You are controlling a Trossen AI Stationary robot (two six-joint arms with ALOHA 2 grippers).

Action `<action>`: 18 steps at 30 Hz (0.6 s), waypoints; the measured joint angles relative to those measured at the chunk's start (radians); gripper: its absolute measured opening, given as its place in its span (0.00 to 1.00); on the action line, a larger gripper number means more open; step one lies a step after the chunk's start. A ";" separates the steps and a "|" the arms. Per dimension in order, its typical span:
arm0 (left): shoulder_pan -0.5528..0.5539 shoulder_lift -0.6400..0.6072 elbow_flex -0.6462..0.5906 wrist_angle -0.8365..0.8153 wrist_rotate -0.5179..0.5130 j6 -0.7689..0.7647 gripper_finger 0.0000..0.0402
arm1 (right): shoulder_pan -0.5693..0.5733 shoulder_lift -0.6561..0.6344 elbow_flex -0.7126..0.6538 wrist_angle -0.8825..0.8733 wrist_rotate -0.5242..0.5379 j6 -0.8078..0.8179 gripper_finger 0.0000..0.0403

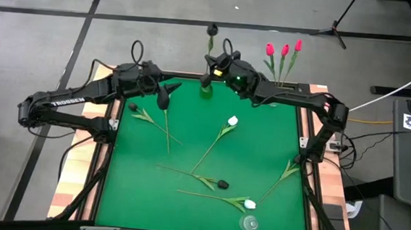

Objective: Sort flowers into vase by color
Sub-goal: Put the black tulip into the green vase

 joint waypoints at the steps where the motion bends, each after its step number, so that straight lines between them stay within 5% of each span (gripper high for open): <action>1: 0.000 0.000 0.000 -0.003 0.000 0.006 0.48 | -0.007 0.004 -0.017 0.028 -0.014 0.002 0.00; 7: 0.000 0.000 0.000 -0.006 -0.001 0.051 0.48 | -0.064 0.008 -0.175 0.368 -0.058 0.043 0.00; 18: 0.000 0.000 0.000 -0.005 -0.002 0.075 0.48 | -0.077 0.032 -0.345 0.524 -0.143 0.034 0.00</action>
